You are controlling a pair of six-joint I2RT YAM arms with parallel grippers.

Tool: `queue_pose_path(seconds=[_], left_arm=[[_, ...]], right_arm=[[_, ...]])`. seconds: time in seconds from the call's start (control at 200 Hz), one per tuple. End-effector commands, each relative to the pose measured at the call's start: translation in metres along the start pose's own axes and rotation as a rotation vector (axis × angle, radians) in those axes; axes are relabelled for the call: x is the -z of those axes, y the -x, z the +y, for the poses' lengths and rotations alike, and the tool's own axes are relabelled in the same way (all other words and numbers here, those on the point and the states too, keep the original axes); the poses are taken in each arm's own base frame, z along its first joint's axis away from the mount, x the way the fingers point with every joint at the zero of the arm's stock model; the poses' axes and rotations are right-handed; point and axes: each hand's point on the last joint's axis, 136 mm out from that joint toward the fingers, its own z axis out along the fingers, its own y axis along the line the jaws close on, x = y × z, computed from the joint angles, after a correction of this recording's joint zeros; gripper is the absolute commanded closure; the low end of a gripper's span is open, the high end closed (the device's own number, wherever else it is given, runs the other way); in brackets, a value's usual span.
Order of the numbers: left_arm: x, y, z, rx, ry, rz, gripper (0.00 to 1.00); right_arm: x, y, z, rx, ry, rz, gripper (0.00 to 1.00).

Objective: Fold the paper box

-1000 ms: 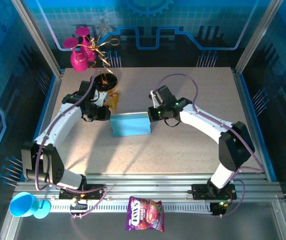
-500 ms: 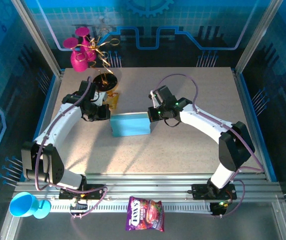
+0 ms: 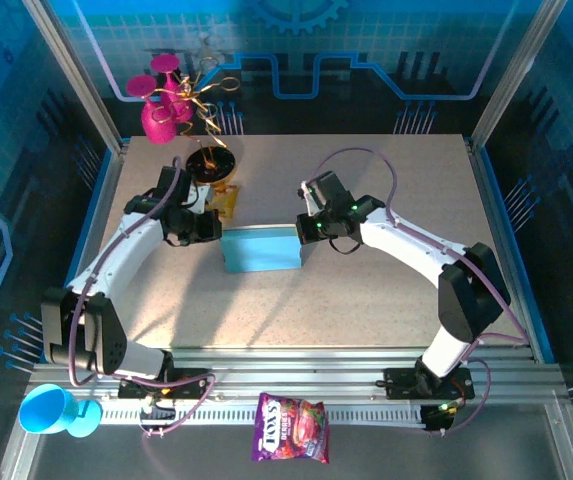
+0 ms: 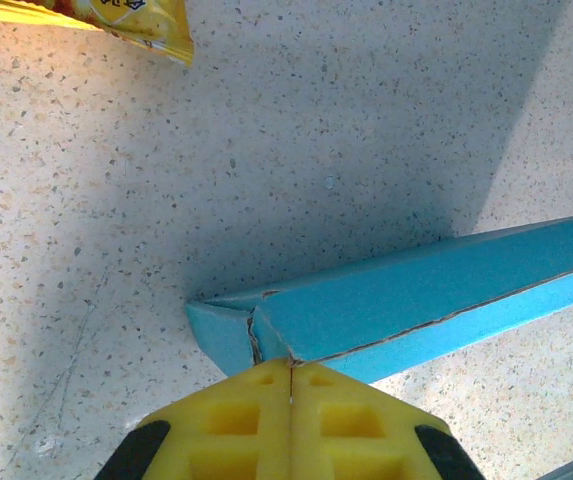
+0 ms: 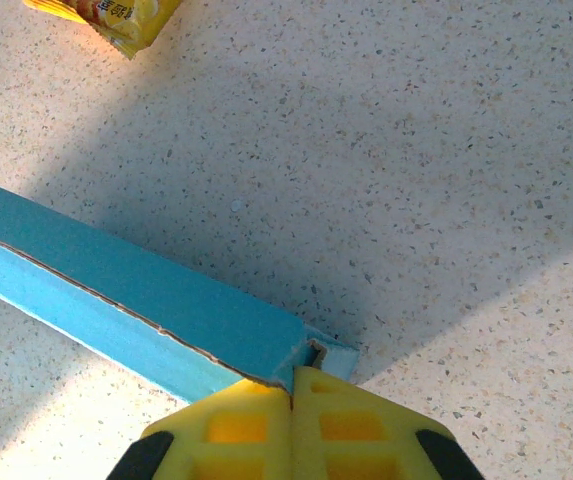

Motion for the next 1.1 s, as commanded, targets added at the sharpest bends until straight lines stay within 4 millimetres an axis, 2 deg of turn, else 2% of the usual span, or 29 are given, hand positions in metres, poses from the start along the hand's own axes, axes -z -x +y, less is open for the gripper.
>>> queue_pose_path(seconds=[0.0,0.185,0.595,1.006,1.096], left_arm=[[0.002,-0.008,0.002,-0.017,0.016,0.008,0.97],[0.003,-0.011,0.008,-0.04,0.047,0.012,0.98],[-0.007,-0.022,0.008,0.006,0.011,0.017,0.99],[-0.011,-0.034,0.015,-0.01,0.054,0.016,1.0],[-0.011,-0.035,0.015,-0.021,0.063,0.016,1.0]], right_arm=[[-0.012,-0.042,-0.004,-0.006,-0.023,0.156,1.0],[-0.01,-0.041,-0.004,-0.004,-0.028,0.152,1.0],[-0.012,-0.044,-0.002,-0.001,-0.021,0.159,1.0],[-0.006,-0.042,0.002,-0.004,-0.005,0.158,1.0],[-0.001,-0.04,0.004,-0.012,0.0,0.153,0.94]])
